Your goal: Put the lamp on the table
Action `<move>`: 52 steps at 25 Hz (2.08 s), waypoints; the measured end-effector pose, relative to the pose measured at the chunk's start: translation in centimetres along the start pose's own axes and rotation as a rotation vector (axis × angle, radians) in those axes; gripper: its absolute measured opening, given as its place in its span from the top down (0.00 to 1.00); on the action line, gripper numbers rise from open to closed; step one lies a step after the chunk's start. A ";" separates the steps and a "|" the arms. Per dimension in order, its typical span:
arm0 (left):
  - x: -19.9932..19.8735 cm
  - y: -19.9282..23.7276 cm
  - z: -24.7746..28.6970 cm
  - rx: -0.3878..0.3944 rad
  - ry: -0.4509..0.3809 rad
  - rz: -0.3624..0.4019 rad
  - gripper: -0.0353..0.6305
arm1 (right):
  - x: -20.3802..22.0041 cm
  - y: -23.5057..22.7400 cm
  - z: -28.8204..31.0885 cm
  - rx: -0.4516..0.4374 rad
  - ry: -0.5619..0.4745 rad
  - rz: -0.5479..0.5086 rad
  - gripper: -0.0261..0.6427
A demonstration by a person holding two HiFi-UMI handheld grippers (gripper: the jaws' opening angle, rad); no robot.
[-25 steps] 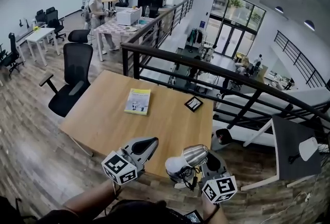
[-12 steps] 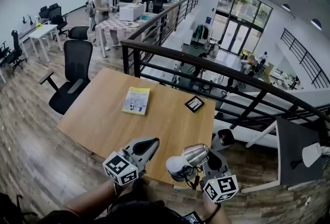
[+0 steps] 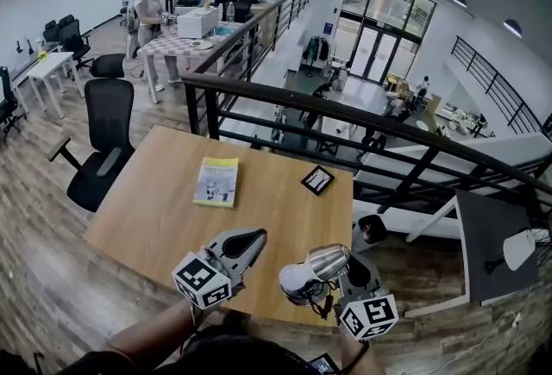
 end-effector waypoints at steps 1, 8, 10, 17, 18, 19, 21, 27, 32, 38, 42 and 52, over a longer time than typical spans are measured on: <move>-0.2 0.8 0.2 0.012 -0.001 0.003 0.94 | -0.1 0.0 0.6 0.012 -0.001 0.001 0.89; -1.8 5.5 0.6 0.102 0.006 0.014 0.94 | -1.3 0.9 3.8 0.107 0.005 0.015 0.89; -2.1 6.7 0.7 0.128 0.009 0.029 0.94 | -1.6 1.3 4.8 0.131 0.000 0.013 0.89; -2.1 10.6 1.3 0.147 0.007 0.020 0.94 | -1.6 1.9 8.1 0.186 0.004 0.038 0.89; -2.1 11.1 1.6 0.147 0.007 0.021 0.94 | -1.7 1.9 8.6 0.187 0.004 0.035 0.89; -2.1 11.5 1.8 0.145 0.008 0.019 0.94 | -1.7 2.0 9.1 0.187 0.006 0.032 0.89; -1.9 12.0 2.0 0.141 0.009 0.017 0.94 | -1.6 2.2 9.7 0.181 0.015 0.021 0.89; -0.5 13.8 3.0 0.118 0.032 0.036 0.94 | -0.5 1.2 11.6 0.171 0.026 0.032 0.89; 0.4 15.5 4.4 0.098 0.034 0.049 0.94 | 0.2 -0.2 13.9 0.160 0.036 0.029 0.89; 2.1 15.4 7.0 0.100 0.044 0.068 0.94 | 1.7 -2.0 15.3 0.150 0.060 0.026 0.89; 3.2 16.2 8.5 0.095 0.056 0.066 0.94 | 2.5 -3.3 16.4 0.148 0.077 0.026 0.89; 6.1 16.9 12.1 0.111 0.084 0.034 0.94 | 5.6 -6.6 18.8 0.156 0.126 0.028 0.89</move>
Point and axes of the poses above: the fingertips, and each gripper's own axes: z forward along the fingers, y to its left, x out of its underside, the point moved 2 cm from there along -z, backward along the fingers, and after that the axes turned 7 degrees about y, right-handed, at the moved point
